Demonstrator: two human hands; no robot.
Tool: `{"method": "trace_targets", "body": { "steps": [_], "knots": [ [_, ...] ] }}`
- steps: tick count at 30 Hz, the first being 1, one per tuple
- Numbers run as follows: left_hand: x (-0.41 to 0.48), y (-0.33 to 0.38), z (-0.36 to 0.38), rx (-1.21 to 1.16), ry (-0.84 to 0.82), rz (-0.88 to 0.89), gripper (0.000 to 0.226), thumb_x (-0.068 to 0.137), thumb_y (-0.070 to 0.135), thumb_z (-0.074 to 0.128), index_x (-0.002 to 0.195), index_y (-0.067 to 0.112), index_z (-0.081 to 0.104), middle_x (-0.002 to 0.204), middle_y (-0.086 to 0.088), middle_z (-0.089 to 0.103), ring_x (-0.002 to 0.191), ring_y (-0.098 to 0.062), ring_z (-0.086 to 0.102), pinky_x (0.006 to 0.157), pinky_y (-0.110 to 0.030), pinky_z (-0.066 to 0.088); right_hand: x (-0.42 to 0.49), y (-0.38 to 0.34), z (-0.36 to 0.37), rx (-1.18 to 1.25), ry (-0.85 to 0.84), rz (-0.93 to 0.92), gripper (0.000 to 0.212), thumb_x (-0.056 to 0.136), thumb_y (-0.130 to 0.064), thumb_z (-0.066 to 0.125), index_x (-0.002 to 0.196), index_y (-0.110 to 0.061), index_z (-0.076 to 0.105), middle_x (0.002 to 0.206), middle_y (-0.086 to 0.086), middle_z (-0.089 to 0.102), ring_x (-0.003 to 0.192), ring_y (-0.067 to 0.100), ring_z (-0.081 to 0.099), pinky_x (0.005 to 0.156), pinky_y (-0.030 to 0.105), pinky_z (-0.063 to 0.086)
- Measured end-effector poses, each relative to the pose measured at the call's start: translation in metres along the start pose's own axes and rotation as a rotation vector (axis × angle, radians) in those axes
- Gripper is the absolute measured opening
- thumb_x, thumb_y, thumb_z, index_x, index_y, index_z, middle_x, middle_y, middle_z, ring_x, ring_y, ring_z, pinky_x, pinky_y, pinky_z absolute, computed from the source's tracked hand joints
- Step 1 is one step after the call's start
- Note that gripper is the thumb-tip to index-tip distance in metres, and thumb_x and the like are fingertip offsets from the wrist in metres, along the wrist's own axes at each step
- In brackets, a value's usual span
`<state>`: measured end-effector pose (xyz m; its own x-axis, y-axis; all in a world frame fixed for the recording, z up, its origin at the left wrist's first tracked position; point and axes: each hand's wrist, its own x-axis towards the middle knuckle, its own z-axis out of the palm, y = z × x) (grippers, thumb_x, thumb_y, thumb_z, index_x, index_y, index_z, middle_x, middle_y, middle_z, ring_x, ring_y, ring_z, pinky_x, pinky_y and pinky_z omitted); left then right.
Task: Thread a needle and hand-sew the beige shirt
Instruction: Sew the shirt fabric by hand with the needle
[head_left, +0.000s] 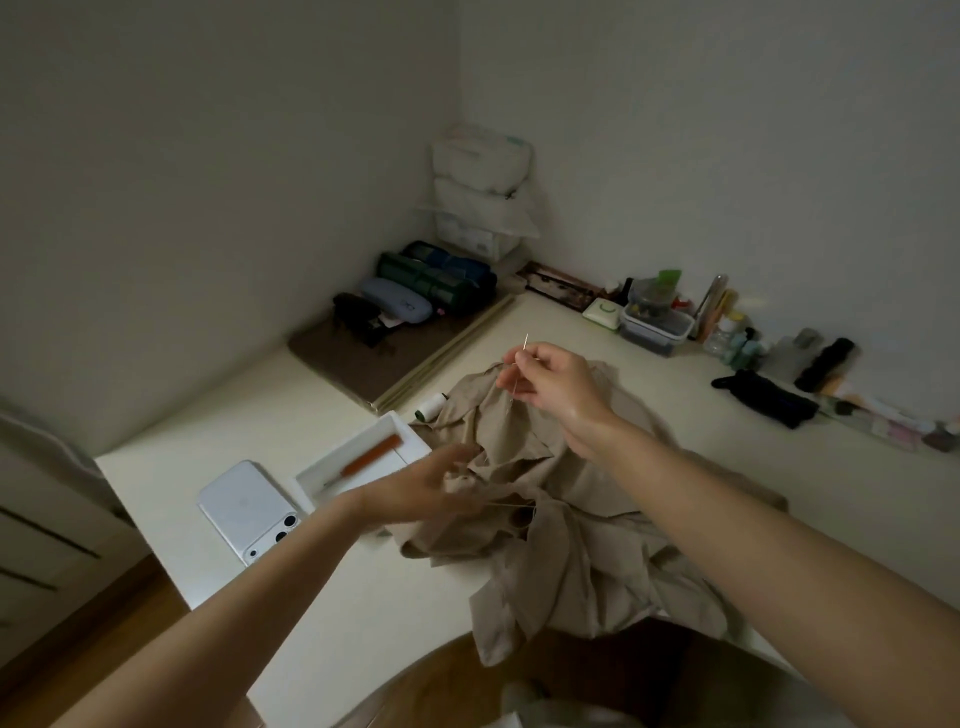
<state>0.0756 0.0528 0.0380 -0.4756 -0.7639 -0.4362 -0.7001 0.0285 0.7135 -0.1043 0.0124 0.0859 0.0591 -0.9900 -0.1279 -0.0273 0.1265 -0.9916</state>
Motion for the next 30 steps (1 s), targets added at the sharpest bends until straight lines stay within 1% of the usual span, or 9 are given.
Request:
{"method": "trace_targets", "body": {
  "steps": [3,6,9,14,16,19,22,26,30],
  "knots": [
    [-0.009,0.015,0.001,-0.296,0.077,0.096,0.064,0.090,0.031,0.062,0.146,0.023,0.029,0.144,0.011,0.038,0.131,-0.006,0.038,0.103,-0.018,0.036,-0.011,0.000,0.013,-0.014,-0.085,-0.013,0.023,0.101,-0.010,0.040,0.089,-0.012,0.060,0.075,0.002,0.065,0.079,0.012,0.064,0.084,0.028,0.053],
    [-0.018,0.027,0.006,-0.437,0.083,0.187,0.030,0.095,0.023,0.054,0.121,0.009,0.054,0.101,-0.002,0.064,0.092,-0.010,0.061,0.080,-0.017,0.050,-0.017,0.001,0.018,-0.031,-0.057,-0.040,0.024,0.101,-0.010,0.039,0.089,-0.012,0.059,0.072,0.003,0.061,0.072,0.012,0.063,0.075,0.024,0.055],
    [-0.034,0.027,0.011,-0.521,0.228,0.231,0.027,0.097,0.026,0.046,0.101,0.006,0.063,0.065,0.007,0.051,0.058,-0.004,0.045,0.053,-0.014,0.038,-0.019,0.005,0.013,-0.120,0.166,-0.026,0.025,0.102,-0.013,0.036,0.089,-0.013,0.057,0.071,0.001,0.051,0.065,0.010,0.054,0.060,0.018,0.050],
    [-0.060,0.013,0.013,-0.687,0.428,0.277,0.030,0.084,0.039,0.052,0.085,0.012,0.065,0.058,0.004,0.047,0.059,-0.017,0.041,0.060,-0.034,0.036,-0.031,0.039,0.003,-0.323,0.352,0.025,0.029,0.101,-0.013,0.033,0.090,-0.014,0.059,0.080,-0.007,0.052,0.066,0.003,0.043,0.058,0.018,0.034],
    [-0.070,0.011,0.013,-0.771,0.453,0.311,0.027,0.085,0.035,0.054,0.081,0.010,0.063,0.056,0.005,0.045,0.057,-0.013,0.041,0.061,-0.031,0.036,-0.043,0.053,0.002,-0.325,0.346,0.074,0.029,0.101,-0.010,0.032,0.098,-0.008,0.060,0.082,-0.005,0.052,0.073,0.007,0.046,0.062,0.021,0.035],
    [-0.084,0.010,0.015,-0.854,0.433,0.397,0.026,0.091,0.031,0.057,0.071,0.014,0.059,0.058,0.002,0.038,0.056,-0.011,0.036,0.058,-0.021,0.038,-0.057,0.075,-0.001,-0.442,0.352,0.141,0.032,0.100,-0.009,0.032,0.103,-0.003,0.063,0.108,0.008,0.063,0.102,0.021,0.055,0.078,0.021,0.035],
    [-0.097,0.010,0.019,-0.862,0.449,0.436,0.021,0.089,0.027,0.056,0.078,0.010,0.061,0.056,0.004,0.036,0.052,-0.009,0.030,0.051,-0.017,0.032,-0.069,0.089,-0.001,-0.535,0.344,0.189,0.032,0.099,-0.009,0.035,0.104,0.001,0.065,0.116,0.014,0.063,0.110,0.029,0.054,0.082,0.026,0.037],
    [-0.109,0.010,0.026,-0.757,0.443,0.378,0.020,0.085,0.033,0.057,0.082,0.015,0.067,0.052,0.004,0.033,0.048,-0.008,0.023,0.046,-0.018,0.020,-0.091,0.078,0.015,-0.416,0.211,0.141,0.026,0.099,-0.028,0.045,0.090,-0.013,0.064,0.083,0.003,0.061,0.082,0.020,0.057,0.070,0.028,0.040],
    [-0.114,0.007,0.034,-0.615,0.471,0.292,0.031,0.082,0.037,0.058,0.087,0.009,0.071,0.065,-0.019,0.048,0.047,-0.007,0.031,0.045,-0.016,0.024,-0.123,0.050,0.045,-0.015,-0.129,0.175,0.031,0.100,-0.037,0.042,0.102,-0.015,0.063,0.050,-0.010,0.035,0.042,0.004,0.030,0.040,0.018,0.024]
  ]
}}
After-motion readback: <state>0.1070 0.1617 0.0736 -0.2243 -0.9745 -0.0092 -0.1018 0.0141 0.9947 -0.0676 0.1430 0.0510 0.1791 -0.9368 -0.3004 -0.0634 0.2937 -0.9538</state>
